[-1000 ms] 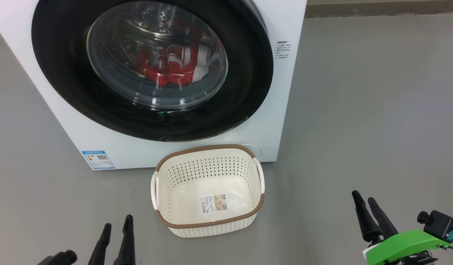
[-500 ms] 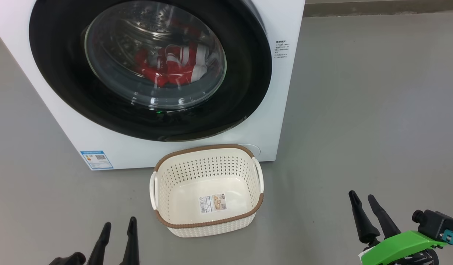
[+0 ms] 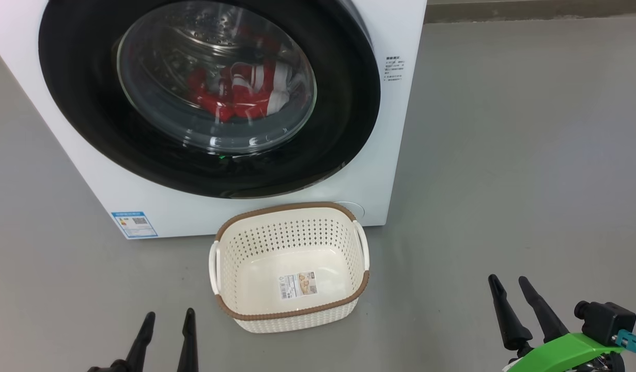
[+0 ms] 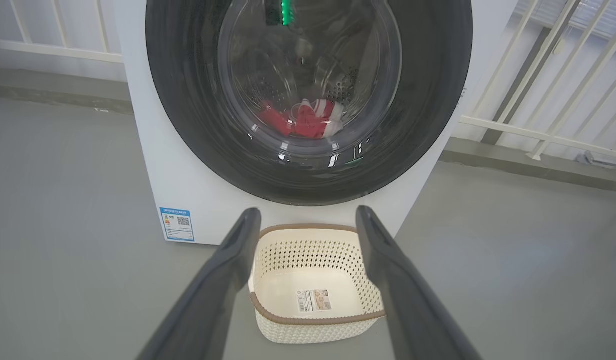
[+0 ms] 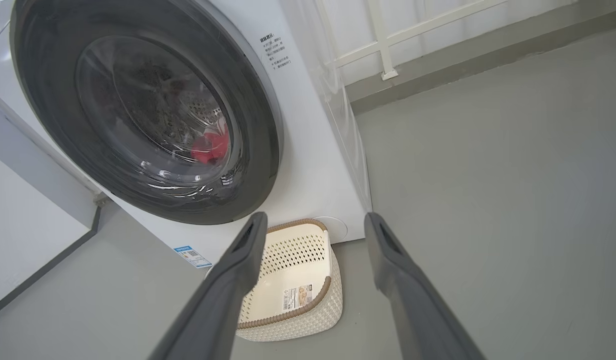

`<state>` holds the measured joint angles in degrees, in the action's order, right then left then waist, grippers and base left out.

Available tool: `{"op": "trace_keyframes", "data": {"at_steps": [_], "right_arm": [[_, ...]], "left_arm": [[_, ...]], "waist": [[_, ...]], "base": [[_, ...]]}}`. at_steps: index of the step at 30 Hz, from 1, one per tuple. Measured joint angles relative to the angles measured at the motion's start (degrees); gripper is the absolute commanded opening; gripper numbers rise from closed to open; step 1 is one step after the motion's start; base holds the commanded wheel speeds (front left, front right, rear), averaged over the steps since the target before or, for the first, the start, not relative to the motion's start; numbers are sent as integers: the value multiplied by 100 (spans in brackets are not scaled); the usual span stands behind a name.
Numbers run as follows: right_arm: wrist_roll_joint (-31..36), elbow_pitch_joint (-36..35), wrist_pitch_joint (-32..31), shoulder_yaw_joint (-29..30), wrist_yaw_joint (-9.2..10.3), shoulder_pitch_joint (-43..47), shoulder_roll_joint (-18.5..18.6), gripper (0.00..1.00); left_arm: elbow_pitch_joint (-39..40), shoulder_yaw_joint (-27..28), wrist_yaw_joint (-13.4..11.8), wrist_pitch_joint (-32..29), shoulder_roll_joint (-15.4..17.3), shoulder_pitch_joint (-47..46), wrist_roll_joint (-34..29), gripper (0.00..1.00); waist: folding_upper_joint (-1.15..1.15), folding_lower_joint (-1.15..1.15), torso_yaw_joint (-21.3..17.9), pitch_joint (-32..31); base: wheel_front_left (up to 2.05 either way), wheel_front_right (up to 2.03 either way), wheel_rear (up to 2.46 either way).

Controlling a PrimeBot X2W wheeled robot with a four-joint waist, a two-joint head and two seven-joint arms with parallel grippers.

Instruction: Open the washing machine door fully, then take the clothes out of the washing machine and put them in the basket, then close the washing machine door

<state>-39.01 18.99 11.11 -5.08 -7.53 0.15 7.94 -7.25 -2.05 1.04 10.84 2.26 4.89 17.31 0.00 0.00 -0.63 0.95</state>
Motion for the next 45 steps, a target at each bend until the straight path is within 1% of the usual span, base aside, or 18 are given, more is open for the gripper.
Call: {"op": "trace_keyframes", "data": {"at_steps": [4, 8, 14, 18, 20, 39, 40, 41, 42, 45], "right_arm": [[175, -8, 58, 29, 0, 2, 22, 100], [411, -11, 129, 43, 0, 8, 33, 100], [588, 3, 203, 87, -1, 107, 24, 100], [844, 2, 267, 113, 0, 108, 15, 100], [912, -2, 311, 123, 0, 119, 14, 100], [926, -22, 311, 209, 0, 218, -71, 100], [912, -21, 311, 190, 0, 218, -71, 84], [870, -21, 311, 160, 0, 218, -73, 14], [839, -22, 311, 123, 0, 217, -74, 0], [657, -59, 311, 76, 0, 198, -100, 0]], "left_arm": [[7, -4, -1, 93, 2, 3, -269, 100], [10, -4, -7, 147, 4, 10, -432, 100], [8, 13, -8, 247, 9, 53, -678, 100], [-3, 21, -11, 305, 15, 118, -934, 100], [-11, 21, -53, 345, 15, 118, -1033, 100], [-65, 66, -41, 345, 18, 122, -967, 100], [-65, 64, -23, 345, 18, 122, -967, 100], [-65, 63, 3, 345, 18, 122, -967, 100], [-65, 58, 3, 345, 18, 122, -966, 100], [-63, 31, 3, 345, 19, 119, -947, 100]], "waist": [[0, 0, -16, 16], [0, 0, -33, 16], [0, 0, -42, 20], [0, 0, -42, 22], [0, 0, -41, 22], [0, 0, -56, 20], [0, 0, -53, 24], [0, 0, -49, 29], [0, 0, -45, 35], [0, -1, -30, 77]], "base": [[0, 0, 0], [0, 0, 0], [0, 0, 0], [0, 0, 0], [0, 0, 0], [0, 0, 0], [0, 0, 0], [0, 0, 0], [0, 0, 0], [0, 0, 0]]}}
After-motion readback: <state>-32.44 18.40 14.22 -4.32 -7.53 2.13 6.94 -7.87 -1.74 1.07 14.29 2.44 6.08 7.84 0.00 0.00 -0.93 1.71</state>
